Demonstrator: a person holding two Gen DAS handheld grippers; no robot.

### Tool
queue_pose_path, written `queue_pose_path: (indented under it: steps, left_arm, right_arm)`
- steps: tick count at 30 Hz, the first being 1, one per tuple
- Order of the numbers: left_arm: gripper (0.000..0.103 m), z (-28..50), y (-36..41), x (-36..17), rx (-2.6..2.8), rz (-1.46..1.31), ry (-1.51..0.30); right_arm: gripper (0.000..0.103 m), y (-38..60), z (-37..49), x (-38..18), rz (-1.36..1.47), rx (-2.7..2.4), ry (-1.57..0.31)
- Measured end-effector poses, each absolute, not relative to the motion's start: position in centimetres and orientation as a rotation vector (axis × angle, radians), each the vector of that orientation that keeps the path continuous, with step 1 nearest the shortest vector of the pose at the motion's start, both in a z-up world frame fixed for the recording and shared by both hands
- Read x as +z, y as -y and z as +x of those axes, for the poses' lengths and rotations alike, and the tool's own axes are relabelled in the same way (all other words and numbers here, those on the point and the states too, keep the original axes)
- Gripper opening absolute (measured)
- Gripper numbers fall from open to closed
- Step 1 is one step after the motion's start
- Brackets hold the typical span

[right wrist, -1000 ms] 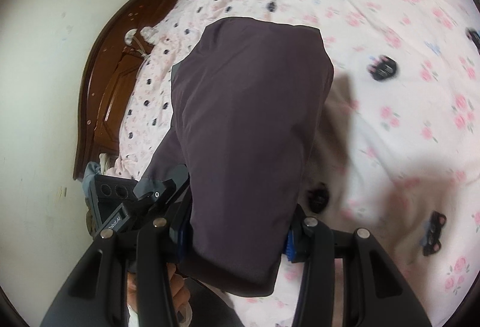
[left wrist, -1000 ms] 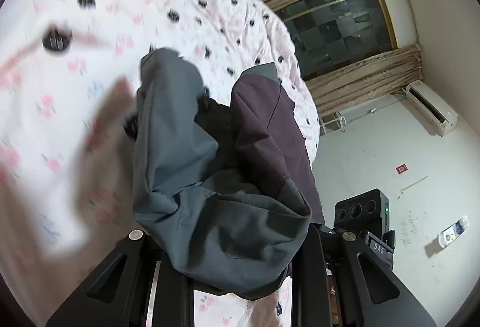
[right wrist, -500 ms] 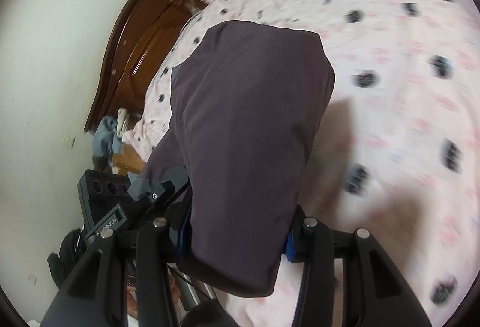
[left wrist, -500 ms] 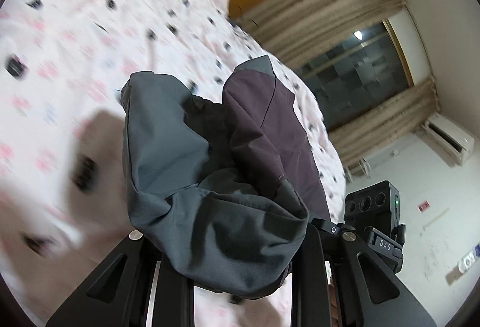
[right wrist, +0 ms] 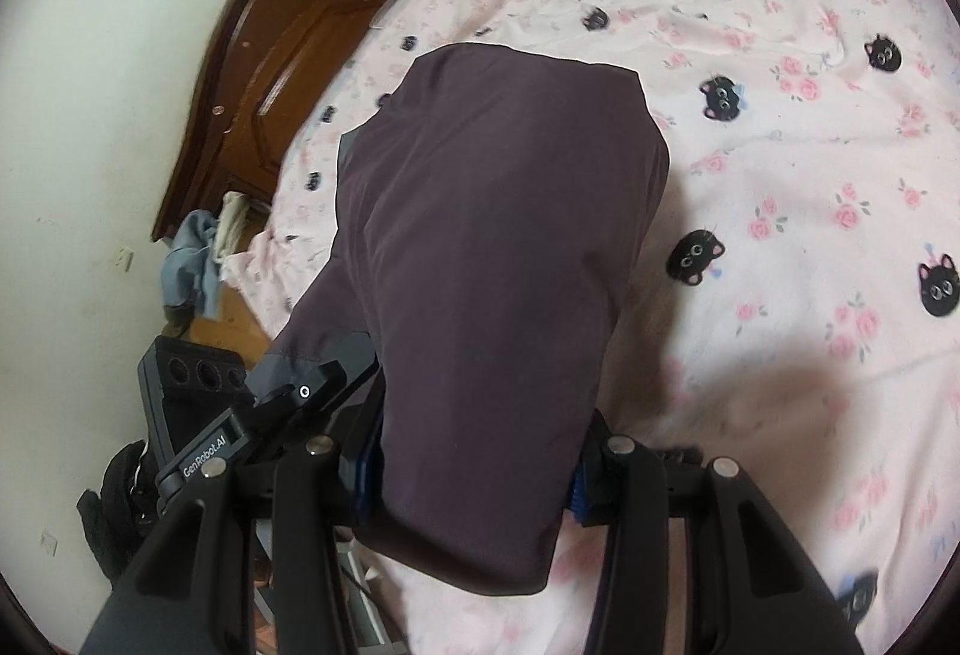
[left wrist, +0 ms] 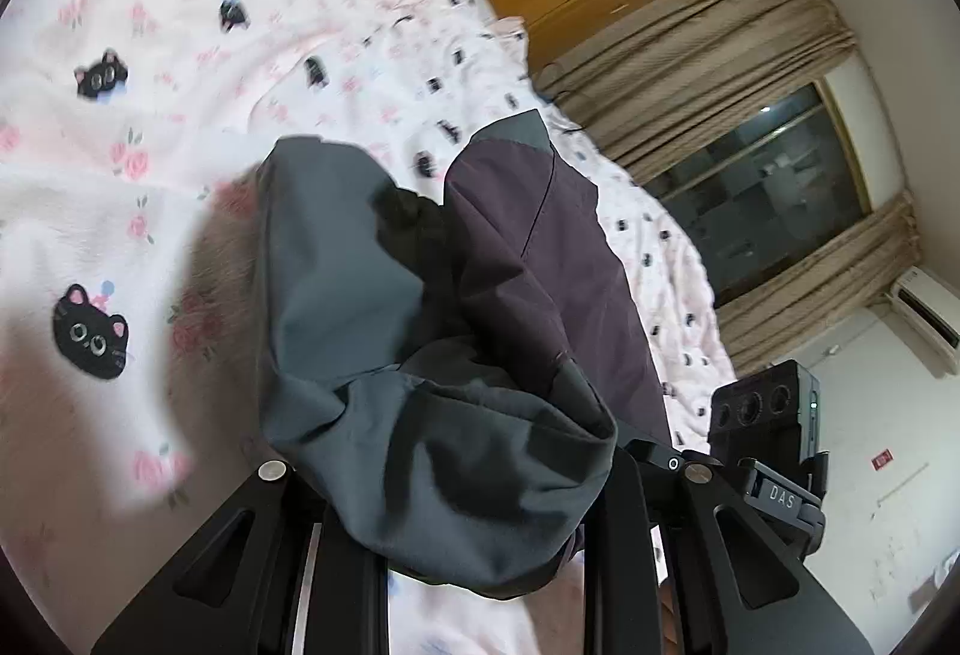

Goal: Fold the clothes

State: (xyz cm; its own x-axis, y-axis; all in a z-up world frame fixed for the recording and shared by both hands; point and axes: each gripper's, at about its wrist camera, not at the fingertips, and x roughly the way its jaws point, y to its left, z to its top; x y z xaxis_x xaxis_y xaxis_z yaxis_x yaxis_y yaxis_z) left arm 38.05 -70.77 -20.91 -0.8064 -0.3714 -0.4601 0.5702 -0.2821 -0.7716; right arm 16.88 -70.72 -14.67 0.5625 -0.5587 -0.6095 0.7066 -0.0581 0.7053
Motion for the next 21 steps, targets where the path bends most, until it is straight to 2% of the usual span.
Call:
queue_pose_path:
  steps: [4, 15, 21]
  left_arm:
    - [0.019, 37.6, 71.4, -22.4, -2.104, 0.264, -1.383]
    - [0.02, 36.8, 71.0, -25.3, -2.094, 0.269, -1.378]
    - [0.025, 36.7, 70.1, -26.0, -2.086, 0.299, -1.356]
  right_arm:
    - [0.047, 72.1, 16.1, -17.5, 1.302, -1.046, -0.145]
    - [0.047, 73.0, 15.9, -20.0, 1.285, -1.038, -0.183]
    - [0.053, 72.2, 15.6, -21.2, 1.316, -1.018, -0.166]
